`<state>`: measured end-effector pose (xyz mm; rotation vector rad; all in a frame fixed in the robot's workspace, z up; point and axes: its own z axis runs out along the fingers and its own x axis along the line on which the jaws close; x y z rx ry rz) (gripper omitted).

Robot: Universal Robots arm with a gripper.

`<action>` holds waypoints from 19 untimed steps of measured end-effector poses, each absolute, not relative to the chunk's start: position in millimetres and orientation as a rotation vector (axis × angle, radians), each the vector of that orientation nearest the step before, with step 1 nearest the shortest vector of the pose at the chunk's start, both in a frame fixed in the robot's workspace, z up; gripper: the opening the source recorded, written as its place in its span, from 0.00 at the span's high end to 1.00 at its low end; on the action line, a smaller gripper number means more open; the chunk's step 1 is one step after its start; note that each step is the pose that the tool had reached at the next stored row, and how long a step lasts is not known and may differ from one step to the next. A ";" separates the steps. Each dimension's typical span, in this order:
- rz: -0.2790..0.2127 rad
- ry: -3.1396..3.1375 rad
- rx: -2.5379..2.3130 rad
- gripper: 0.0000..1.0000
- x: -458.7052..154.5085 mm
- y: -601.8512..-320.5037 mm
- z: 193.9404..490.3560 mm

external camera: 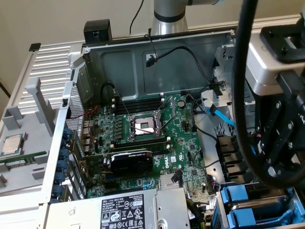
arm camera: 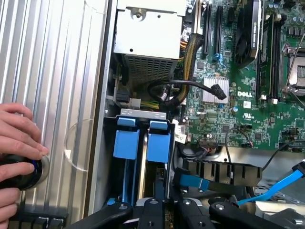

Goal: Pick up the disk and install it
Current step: 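Insert the first disk wire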

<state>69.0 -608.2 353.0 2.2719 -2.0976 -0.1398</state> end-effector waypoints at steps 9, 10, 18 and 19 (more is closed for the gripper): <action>-0.164 -2.083 2.255 0.83 74.5 -607.3 352.7; -0.164 -2.082 2.254 0.83 75.9 -607.1 352.7; -0.156 -2.061 2.225 0.83 82.6 -601.3 352.1; -0.158 -2.058 2.219 0.83 82.7 -601.3 351.9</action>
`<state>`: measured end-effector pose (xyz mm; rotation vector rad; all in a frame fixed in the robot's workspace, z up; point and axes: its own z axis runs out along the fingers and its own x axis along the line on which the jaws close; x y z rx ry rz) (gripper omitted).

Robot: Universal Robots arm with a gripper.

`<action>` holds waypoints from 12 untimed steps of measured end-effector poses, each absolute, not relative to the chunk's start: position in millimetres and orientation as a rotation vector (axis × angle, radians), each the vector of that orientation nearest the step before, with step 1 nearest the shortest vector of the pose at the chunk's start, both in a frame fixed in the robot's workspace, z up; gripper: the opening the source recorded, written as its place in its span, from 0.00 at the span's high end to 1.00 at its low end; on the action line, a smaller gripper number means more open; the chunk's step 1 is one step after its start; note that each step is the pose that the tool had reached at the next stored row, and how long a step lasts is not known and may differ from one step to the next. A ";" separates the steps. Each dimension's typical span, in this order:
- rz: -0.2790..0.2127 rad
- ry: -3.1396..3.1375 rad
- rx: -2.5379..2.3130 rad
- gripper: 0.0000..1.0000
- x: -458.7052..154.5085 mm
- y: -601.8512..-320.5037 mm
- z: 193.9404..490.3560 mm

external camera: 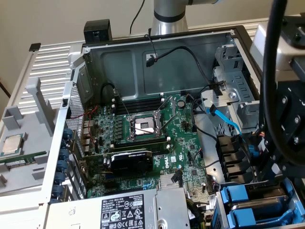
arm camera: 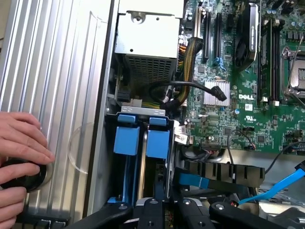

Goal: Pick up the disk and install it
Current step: 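Insert the first disk wire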

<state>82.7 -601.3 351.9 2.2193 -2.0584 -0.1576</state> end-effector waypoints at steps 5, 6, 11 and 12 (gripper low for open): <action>-0.160 -2.061 2.208 0.83 86.1 -601.3 351.2; -0.160 -2.063 2.206 0.83 86.4 -601.3 350.8; -0.162 -2.090 2.182 0.83 86.6 -601.7 349.3; -0.163 -2.099 2.174 0.83 86.6 -602.1 349.1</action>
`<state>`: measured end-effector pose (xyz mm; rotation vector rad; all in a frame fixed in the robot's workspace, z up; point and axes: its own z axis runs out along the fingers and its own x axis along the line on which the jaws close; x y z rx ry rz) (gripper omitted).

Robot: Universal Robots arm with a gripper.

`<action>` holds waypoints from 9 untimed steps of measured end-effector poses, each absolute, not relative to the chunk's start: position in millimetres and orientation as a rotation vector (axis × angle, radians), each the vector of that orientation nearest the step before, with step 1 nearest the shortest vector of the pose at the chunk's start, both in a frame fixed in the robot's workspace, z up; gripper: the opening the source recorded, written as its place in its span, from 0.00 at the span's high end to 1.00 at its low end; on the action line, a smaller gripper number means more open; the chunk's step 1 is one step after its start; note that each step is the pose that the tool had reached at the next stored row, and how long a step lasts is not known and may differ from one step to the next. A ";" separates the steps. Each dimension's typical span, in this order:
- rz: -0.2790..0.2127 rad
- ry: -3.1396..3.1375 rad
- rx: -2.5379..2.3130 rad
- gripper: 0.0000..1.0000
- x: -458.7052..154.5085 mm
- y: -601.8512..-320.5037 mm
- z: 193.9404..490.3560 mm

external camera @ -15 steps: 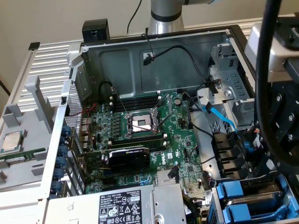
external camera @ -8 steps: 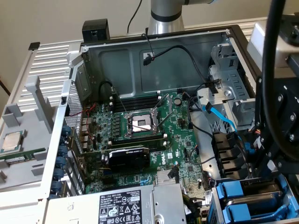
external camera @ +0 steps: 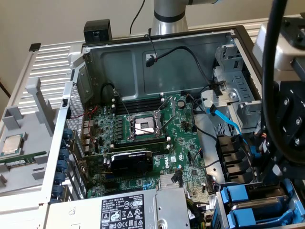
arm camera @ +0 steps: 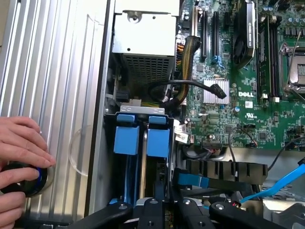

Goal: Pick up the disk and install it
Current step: 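Insert the first disk wire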

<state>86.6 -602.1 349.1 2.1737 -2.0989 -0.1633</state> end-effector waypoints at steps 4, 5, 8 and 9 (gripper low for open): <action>-0.164 -2.112 2.161 0.83 86.6 -603.8 348.6; -0.164 -2.114 2.160 0.83 86.6 -603.8 348.5; -0.165 -2.116 2.158 0.83 86.6 -604.0 348.0; -0.165 -2.116 2.158 0.83 86.6 -604.1 348.0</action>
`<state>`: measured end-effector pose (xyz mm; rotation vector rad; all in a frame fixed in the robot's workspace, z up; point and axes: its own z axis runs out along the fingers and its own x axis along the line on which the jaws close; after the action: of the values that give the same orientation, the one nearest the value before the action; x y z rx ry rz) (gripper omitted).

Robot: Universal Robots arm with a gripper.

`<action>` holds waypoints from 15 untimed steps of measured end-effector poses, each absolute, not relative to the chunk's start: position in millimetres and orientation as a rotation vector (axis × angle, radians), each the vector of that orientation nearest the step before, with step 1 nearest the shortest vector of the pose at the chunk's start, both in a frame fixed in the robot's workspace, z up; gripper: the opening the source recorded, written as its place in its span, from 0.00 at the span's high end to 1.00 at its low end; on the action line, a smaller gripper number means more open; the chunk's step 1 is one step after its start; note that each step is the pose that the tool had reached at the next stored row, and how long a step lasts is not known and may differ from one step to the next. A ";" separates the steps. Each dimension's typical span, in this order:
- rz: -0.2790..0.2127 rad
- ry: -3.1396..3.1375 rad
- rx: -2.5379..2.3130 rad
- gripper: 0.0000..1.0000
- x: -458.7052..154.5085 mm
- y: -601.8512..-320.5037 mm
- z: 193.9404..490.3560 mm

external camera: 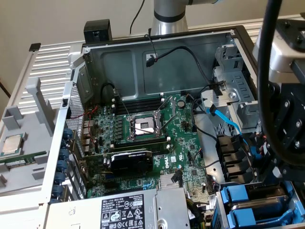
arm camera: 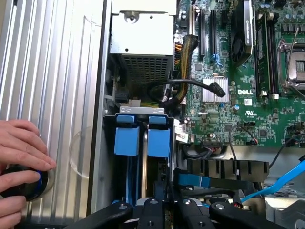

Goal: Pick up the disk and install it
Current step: 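Insert the first disk wire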

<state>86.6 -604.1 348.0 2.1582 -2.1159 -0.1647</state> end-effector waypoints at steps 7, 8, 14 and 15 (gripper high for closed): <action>-0.163 -2.118 2.158 0.83 86.5 -605.0 347.9; -0.163 -2.118 2.158 0.83 86.5 -605.0 347.7; -0.164 -2.119 2.157 0.83 86.7 -606.1 346.6; -0.163 -2.118 2.157 0.83 86.8 -606.3 346.7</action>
<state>86.8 -606.3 346.7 2.1573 -2.1183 -0.1633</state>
